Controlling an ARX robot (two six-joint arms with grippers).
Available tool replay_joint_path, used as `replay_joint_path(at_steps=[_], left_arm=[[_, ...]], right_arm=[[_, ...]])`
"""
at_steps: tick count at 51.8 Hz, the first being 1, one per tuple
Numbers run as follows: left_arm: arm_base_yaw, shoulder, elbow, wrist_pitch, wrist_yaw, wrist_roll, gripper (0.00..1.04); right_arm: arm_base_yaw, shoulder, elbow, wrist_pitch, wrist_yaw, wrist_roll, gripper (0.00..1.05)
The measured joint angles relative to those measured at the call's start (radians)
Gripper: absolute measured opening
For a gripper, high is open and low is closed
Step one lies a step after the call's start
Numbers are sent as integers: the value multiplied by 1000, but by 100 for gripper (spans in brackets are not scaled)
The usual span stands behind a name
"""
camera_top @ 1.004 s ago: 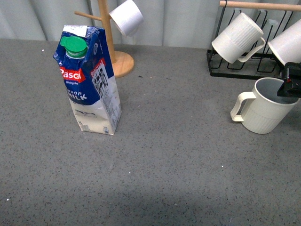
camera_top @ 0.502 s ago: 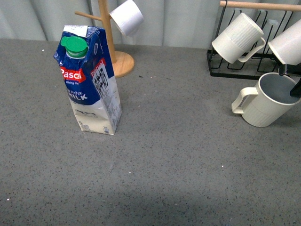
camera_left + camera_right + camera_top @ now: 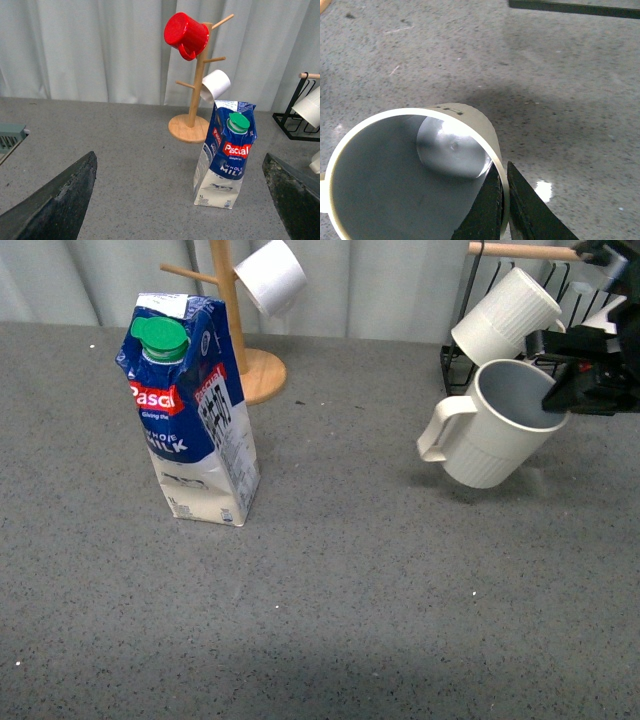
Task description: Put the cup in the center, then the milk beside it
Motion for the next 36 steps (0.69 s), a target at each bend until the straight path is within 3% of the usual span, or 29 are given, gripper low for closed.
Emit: replay_joint_path(at_steps=[12,31,36], left_arm=[[0,0,0,0,0,0,98],[0,0,0,0,0,0,98],[0,0,0,0,0,0,98]], right_arm=[[61,72,58,-60,11,10,1],[73,122,93,-100,47,10,2],[76,122,93,-95,26,15,20]])
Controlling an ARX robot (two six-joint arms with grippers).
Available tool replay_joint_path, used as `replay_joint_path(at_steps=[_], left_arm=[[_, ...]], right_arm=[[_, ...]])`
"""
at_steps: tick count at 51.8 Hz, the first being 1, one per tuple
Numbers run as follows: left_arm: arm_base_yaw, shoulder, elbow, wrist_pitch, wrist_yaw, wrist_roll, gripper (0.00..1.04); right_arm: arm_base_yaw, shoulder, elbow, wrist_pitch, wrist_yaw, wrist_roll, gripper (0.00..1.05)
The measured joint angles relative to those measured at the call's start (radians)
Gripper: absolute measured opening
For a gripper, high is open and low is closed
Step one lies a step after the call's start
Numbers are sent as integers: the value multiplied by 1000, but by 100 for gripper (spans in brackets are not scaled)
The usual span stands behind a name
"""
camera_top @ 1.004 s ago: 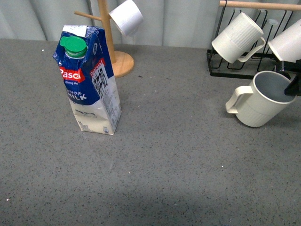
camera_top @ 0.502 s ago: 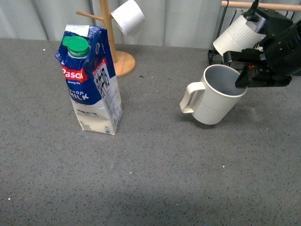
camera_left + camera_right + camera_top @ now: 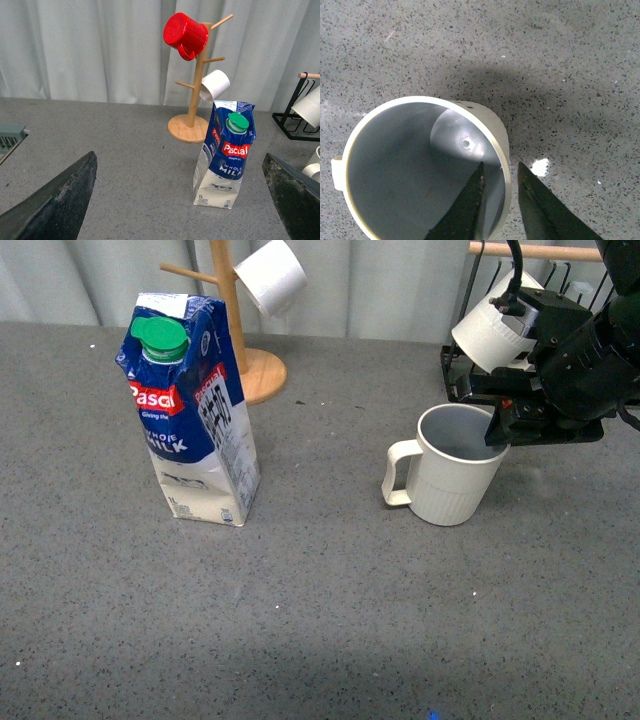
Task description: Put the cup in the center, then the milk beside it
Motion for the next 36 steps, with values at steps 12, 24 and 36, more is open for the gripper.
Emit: replay_joint_path(at_steps=[12,24,36], left_arm=[[0,0,0,0,0,0,98],[0,0,0,0,0,0,98],[0,-1,0,0,0,0,98]], right_arm=[[-12,-131,-104,191,-5,18,68],[-43,-281,-399,789,222,-38,82],[-80,-420,-790,1459,236,-87,40]])
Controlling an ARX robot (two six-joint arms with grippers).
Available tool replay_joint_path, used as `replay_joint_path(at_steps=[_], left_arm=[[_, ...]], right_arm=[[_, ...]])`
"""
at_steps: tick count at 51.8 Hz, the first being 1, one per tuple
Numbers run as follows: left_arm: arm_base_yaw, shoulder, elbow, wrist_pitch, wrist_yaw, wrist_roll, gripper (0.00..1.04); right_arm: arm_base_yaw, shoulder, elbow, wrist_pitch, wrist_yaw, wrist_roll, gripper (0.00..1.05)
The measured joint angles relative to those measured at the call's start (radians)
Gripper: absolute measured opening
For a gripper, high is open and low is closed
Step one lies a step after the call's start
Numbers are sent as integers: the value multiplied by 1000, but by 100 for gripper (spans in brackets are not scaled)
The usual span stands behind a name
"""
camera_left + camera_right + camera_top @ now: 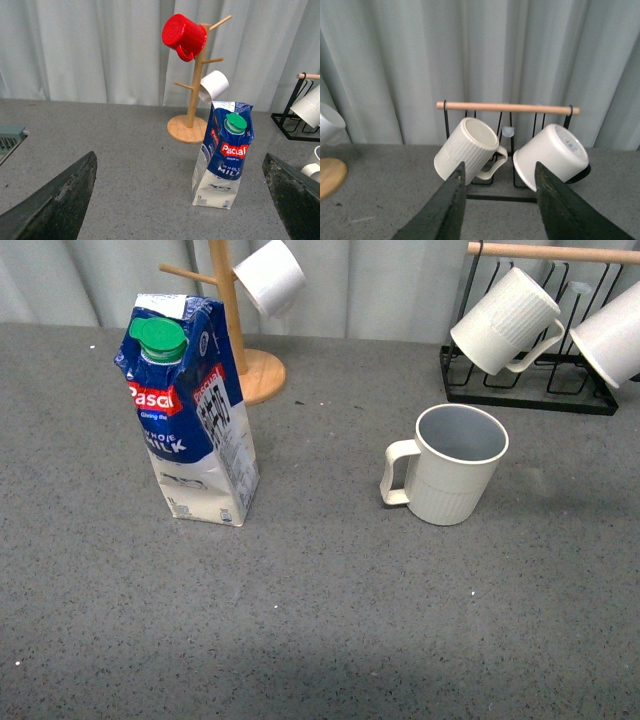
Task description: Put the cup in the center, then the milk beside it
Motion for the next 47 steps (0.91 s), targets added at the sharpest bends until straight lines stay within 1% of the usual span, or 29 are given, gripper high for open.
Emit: replay_joint_path(at_steps=[11,13,18,21,25,47], left_arm=[[0,0,0,0,0,0,98],[0,0,0,0,0,0,98],[0,0,0,0,0,0,98],[0,0,0,0,0,0,98],[0,0,0,0,0,0,98],[0,0,0,0,0,0,98]], right_arm=[[-21,-141,-158,0,-26,-3,4],[-24,-164,-178,-4,-29,-8,1],[-34,-232,-226,-18,-37,-6,1],[-66,-280,-257,-34,-86,-7,1],[-88,-339,-295,-60,-87,-7,1],[-91,-647,-415,-247,-93,-7,1]])
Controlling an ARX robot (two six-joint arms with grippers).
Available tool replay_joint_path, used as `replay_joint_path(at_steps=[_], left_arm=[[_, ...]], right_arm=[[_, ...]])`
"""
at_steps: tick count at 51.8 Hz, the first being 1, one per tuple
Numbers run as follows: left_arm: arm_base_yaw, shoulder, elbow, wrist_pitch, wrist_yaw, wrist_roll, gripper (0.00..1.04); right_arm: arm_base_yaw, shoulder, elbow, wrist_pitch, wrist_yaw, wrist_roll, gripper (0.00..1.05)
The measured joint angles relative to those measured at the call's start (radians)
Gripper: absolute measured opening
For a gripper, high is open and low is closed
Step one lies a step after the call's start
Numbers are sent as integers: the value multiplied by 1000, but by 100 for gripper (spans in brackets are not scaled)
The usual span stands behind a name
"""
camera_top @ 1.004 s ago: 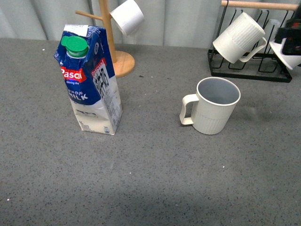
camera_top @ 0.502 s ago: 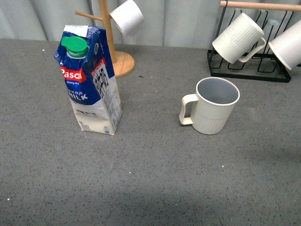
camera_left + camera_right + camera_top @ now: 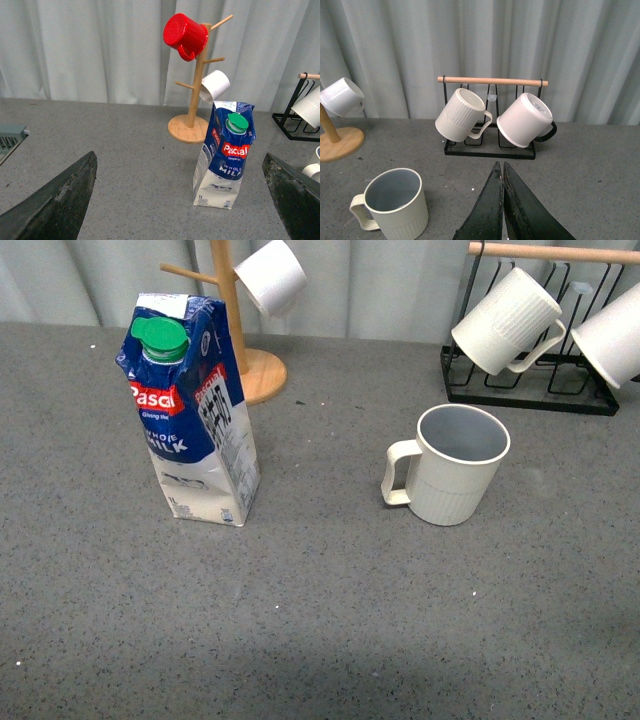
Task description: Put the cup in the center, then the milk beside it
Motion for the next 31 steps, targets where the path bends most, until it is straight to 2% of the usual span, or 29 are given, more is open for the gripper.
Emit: replay_joint_path(at_steps=[31], left_arm=[[0,0,0,0,0,0,98]], right_arm=[[0,-438,-56,-370,0,0,1]])
